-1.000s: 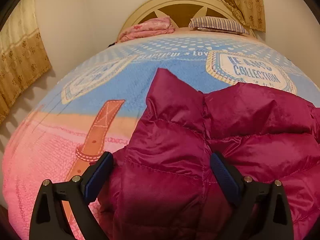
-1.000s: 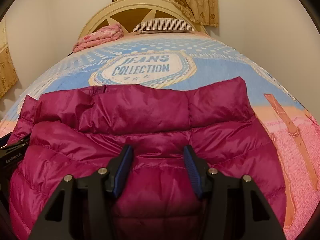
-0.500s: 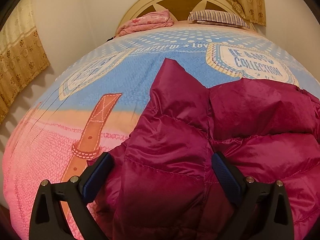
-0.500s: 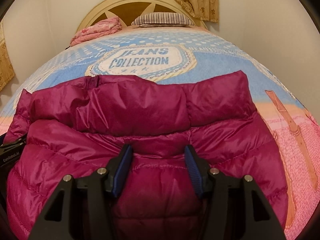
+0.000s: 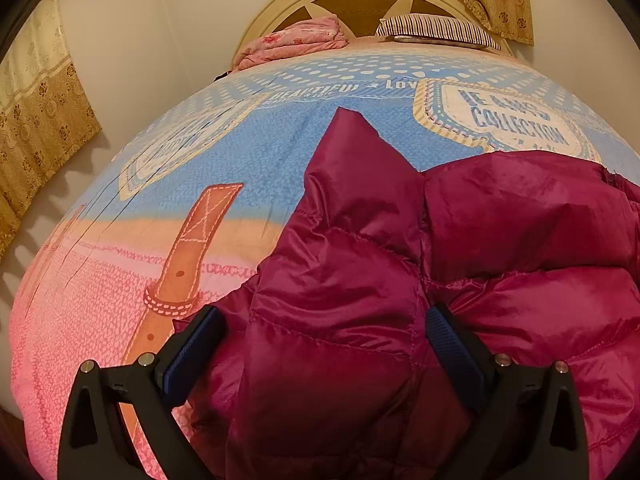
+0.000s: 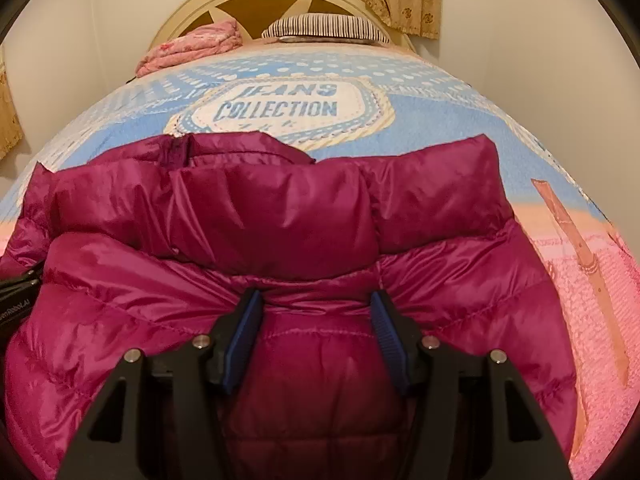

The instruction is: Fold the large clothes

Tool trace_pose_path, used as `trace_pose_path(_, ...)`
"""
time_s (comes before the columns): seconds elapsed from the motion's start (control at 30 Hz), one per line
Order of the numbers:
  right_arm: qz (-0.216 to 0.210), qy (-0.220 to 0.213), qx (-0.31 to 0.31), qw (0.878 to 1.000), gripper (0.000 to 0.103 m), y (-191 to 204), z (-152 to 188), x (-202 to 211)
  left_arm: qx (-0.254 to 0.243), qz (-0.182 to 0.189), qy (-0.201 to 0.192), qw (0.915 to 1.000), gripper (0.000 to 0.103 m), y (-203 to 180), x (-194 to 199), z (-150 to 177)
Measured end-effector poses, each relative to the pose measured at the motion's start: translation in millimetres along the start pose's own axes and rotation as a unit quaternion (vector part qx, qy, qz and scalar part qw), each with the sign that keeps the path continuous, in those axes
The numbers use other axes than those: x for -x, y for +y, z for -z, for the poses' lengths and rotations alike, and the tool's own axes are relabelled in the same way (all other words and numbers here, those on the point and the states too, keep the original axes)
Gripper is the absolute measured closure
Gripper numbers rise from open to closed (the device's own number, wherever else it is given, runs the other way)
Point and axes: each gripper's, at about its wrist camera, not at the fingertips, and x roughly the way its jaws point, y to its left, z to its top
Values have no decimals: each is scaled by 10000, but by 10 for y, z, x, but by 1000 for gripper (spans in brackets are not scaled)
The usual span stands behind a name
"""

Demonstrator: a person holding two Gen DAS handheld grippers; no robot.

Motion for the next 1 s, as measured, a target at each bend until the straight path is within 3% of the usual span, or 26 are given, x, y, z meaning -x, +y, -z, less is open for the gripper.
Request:
trace_pose_path(0.23, 68, 39, 60, 10000, 43, 28, -11, -11, 22, -57, 71, 10000, 1, 32, 122, -29)
trace_pose_path(0.33, 99, 33, 97, 9999, 42, 62, -59, 104, 107, 208, -256, 9994, 1, 34, 442, 36)
trace_pose_path(0.43, -92, -474, -2, 9988, 37, 174, -46, 473, -41, 321, -569, 9979, 1, -94, 679, 172)
trace_pose_path(0.57, -492, -458, 288, 9973, 32, 502, 38, 581, -291, 300, -419, 9983, 1, -232, 528, 287)
trace_pose_path(0.77, -334, -218, 383, 9985, 33, 551, 177, 297, -6, 669, -280, 9974, 1, -152, 420, 292)
trace_pose_path(1.0, -139, -141, 622, 9979, 31, 633, 169, 192, -15, 628, -257, 9977, 1, -207, 397, 313)
